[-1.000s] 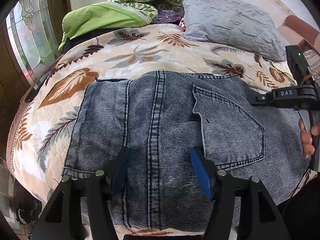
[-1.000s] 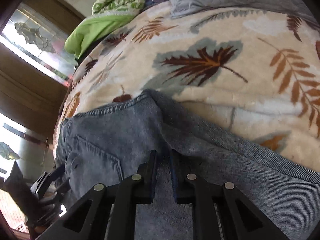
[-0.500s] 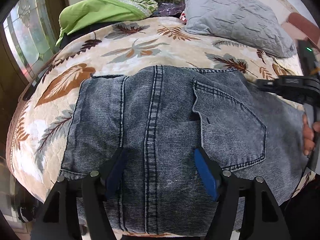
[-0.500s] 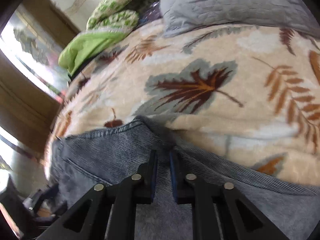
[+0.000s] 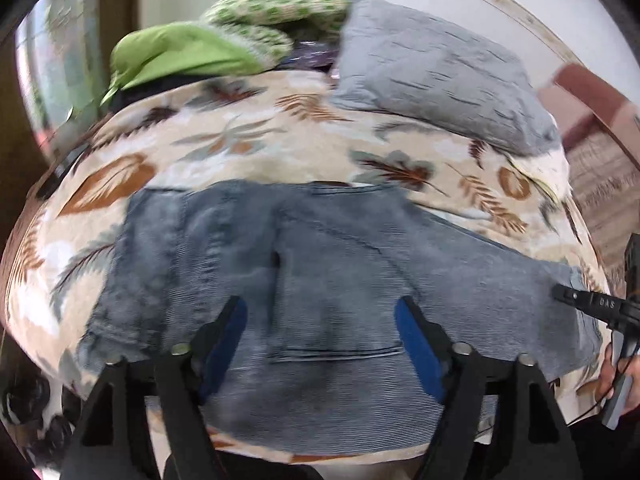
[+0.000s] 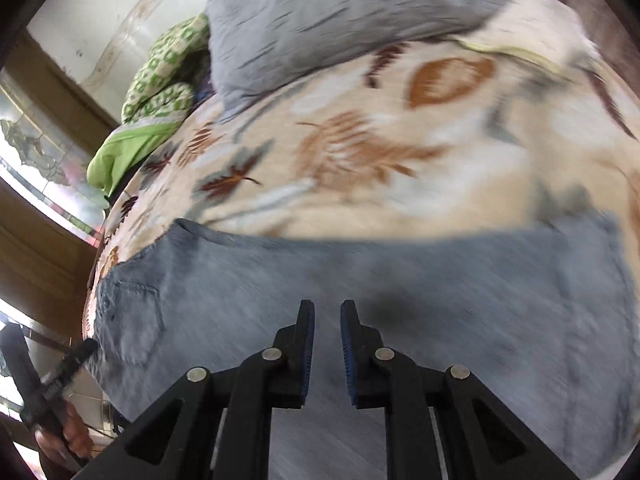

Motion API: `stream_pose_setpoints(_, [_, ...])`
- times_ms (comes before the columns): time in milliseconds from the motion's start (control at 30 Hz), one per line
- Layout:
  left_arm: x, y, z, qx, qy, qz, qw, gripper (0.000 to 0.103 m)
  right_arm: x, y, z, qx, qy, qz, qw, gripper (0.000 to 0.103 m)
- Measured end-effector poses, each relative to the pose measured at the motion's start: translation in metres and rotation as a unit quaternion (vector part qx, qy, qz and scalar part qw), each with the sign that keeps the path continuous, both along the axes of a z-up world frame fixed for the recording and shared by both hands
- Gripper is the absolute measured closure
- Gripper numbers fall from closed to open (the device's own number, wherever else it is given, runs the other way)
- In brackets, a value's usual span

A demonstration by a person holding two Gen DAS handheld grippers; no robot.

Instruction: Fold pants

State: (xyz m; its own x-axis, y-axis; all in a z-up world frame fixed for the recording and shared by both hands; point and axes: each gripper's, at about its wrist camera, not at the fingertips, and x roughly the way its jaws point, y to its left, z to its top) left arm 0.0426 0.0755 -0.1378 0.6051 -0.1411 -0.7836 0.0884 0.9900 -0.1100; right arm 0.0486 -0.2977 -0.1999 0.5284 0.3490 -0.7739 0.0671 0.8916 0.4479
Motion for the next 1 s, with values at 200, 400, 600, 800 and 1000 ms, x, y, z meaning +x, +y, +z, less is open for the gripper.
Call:
stream_pose_setpoints(200, [0.014, -0.053, -0.03, 0.068, 0.037, -0.037, 0.9963, 0.023, -0.05, -0.042, -0.018, 0.005, 0.011, -0.027, 1.0, 0.086])
stream_pose_setpoints(400, [0.017, -0.059, -0.052, 0.117, 0.056, -0.034, 0.991, 0.023, -0.085, -0.087, -0.025, 0.004, 0.008, -0.084, 0.996, 0.087])
stream_pose_setpoints(600, [0.014, -0.062, -0.037, 0.092, 0.064, -0.042, 0.9928, 0.023, -0.108, -0.117, -0.011, 0.028, -0.012, -0.151, 0.988, 0.086])
stream_pose_setpoints(800, [0.012, -0.104, -0.035, 0.1, 0.054, -0.09, 0.9894, 0.023, -0.109, -0.101, -0.009, 0.041, -0.013, -0.131, 0.99, 0.086])
stream_pose_setpoints(1000, [0.015, -0.113, -0.058, 0.122, 0.062, -0.103, 0.9852, 0.02, -0.112, -0.107, -0.029, 0.064, 0.026, -0.137, 0.988, 0.086])
